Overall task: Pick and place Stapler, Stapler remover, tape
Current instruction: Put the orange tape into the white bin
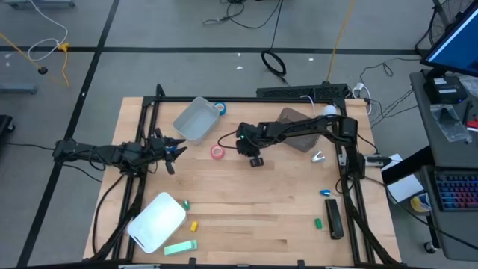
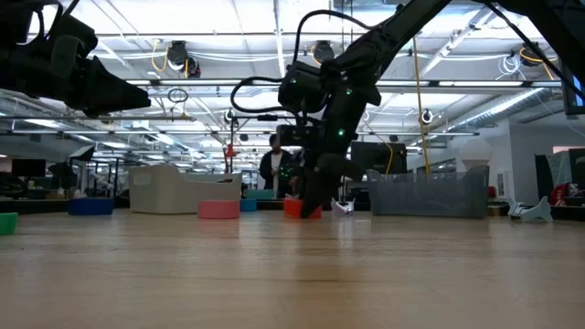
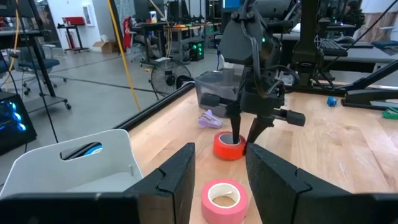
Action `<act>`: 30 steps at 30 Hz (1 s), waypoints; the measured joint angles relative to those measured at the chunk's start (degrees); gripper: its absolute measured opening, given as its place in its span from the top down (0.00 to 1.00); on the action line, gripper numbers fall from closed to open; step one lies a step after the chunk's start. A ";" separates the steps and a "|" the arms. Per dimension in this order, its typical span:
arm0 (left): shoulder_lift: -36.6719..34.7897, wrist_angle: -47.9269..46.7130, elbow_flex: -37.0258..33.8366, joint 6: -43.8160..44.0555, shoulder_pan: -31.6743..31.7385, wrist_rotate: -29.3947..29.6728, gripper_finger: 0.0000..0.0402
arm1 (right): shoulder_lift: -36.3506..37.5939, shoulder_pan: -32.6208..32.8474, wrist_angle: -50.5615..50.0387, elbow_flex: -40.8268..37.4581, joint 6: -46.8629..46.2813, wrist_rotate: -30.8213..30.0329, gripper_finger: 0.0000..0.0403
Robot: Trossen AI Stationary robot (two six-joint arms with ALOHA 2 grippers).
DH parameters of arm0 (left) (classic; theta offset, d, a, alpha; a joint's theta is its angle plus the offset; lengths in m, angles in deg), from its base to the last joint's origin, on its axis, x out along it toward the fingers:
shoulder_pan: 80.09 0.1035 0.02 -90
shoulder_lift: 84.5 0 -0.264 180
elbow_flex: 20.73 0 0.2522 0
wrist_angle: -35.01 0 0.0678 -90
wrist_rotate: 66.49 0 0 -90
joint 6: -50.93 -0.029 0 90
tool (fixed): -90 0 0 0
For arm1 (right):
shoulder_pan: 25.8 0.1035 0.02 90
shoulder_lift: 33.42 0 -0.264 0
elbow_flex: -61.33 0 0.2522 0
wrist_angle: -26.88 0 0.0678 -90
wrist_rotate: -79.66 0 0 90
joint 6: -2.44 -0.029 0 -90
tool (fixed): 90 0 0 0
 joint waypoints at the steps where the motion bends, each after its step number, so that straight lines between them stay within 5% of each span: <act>1: -0.01 0.01 0.00 0.00 -0.01 0.00 0.64 | 0.23 0.03 -0.10 -0.05 0.00 -0.05 0.88; 6: 0.00 1.13 0.00 -0.34 -0.01 -0.05 0.64 | 3.27 0.79 1.60 -0.09 -0.15 0.88 0.92; 13: 0.76 6.32 0.02 -1.93 -0.01 -4.98 0.64 | 7.84 2.66 12.39 0.06 0.69 11.05 0.92; 22: 6.01 11.95 0.02 -8.93 -0.02 -6.16 0.64 | 8.92 3.98 27.40 0.06 -0.83 37.38 0.92; 30: 14.61 22.94 0.02 -15.49 0.01 -7.52 0.64 | 6.54 4.04 42.56 0.20 -9.28 47.90 0.92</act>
